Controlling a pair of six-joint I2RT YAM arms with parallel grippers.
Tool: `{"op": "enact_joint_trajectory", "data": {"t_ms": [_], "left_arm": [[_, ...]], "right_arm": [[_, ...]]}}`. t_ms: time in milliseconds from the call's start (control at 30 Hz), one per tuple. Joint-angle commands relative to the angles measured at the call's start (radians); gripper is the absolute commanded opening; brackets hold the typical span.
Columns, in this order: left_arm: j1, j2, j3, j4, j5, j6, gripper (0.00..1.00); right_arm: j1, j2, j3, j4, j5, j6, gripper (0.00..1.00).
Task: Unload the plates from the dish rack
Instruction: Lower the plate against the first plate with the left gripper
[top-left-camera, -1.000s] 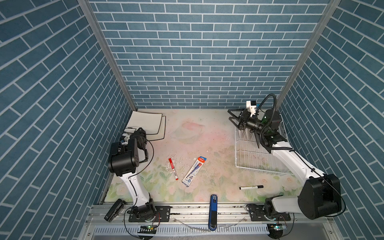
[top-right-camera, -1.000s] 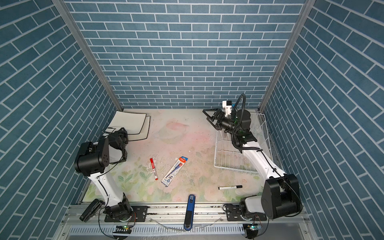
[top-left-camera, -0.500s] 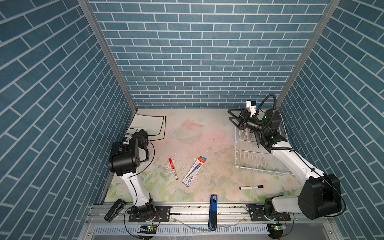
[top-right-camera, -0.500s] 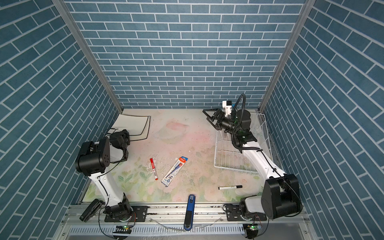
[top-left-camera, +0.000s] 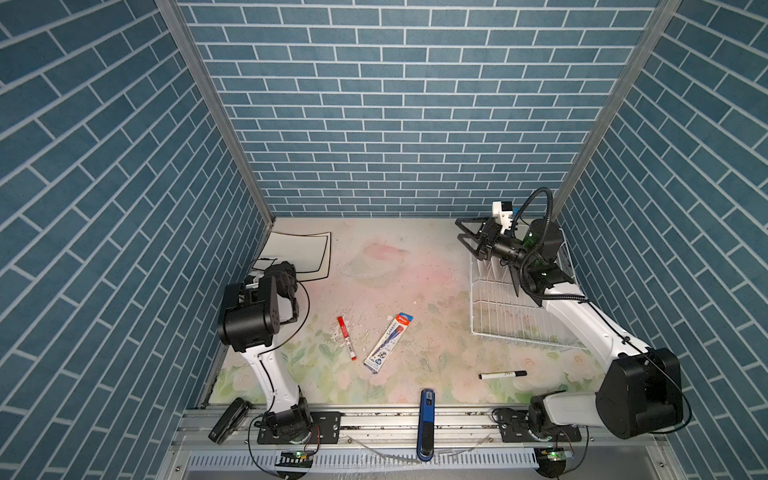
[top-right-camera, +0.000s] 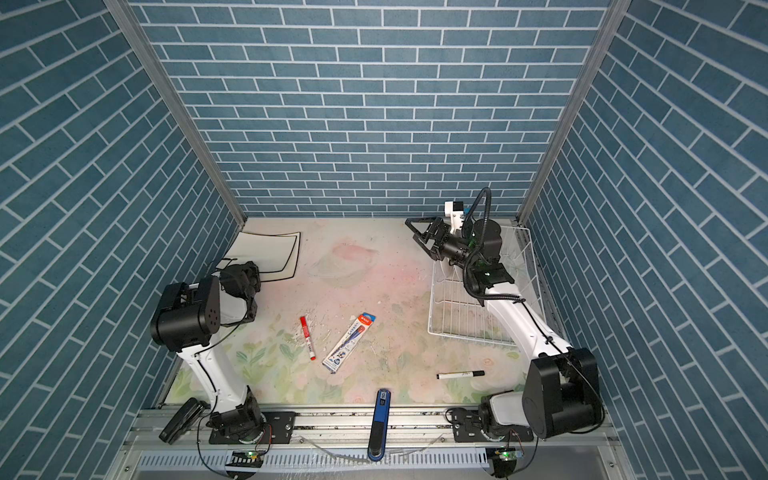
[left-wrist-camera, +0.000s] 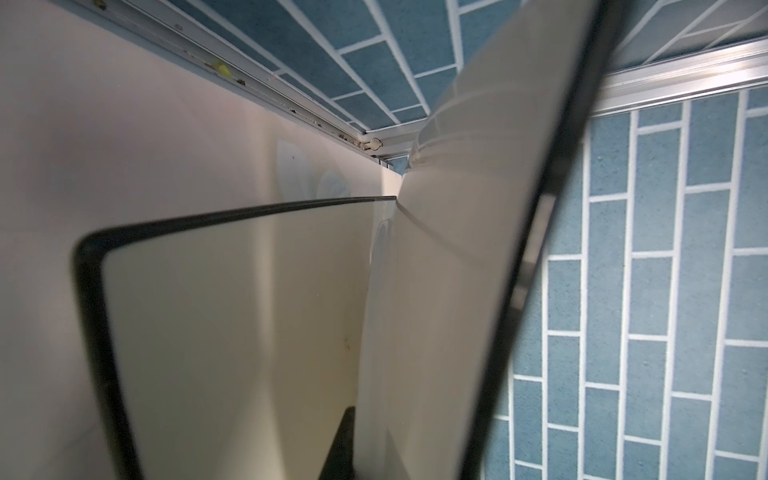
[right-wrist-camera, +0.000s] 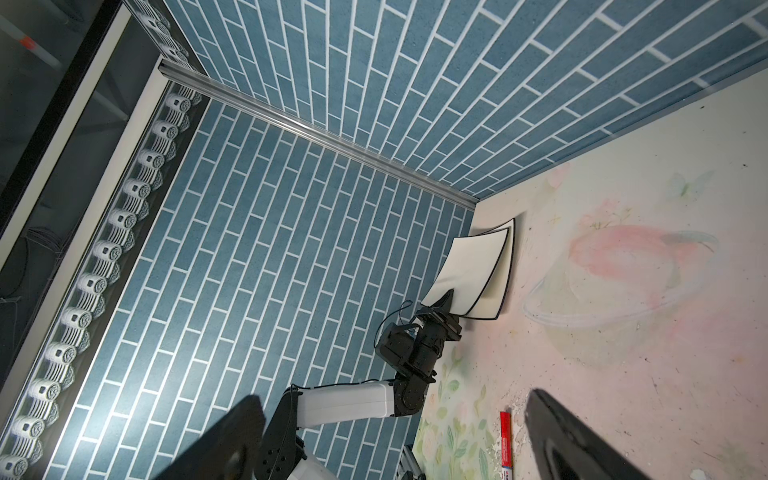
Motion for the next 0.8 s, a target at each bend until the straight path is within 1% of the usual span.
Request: {"op": "enact_joint_trajectory", "data": {"t_ms": [0, 633, 767], "left_arm": [[-0.007, -0.035, 0.052, 0.154, -0.006, -0.021, 0.0], [-0.013, -0.052, 0.05, 0.098, -0.021, -0.019, 0.0], [-0.013, -0.053, 0.049, 0.095, -0.021, -0.019, 0.02]], "right_arm": [[-0.005, -0.004, 0.046, 0.014, -0.004, -0.041, 0.99], [-0.006, -0.012, 0.051, 0.002, -0.005, -0.042, 0.99], [-0.006, -0.012, 0.051, 0.002, -0.004, -0.042, 0.99]]}}
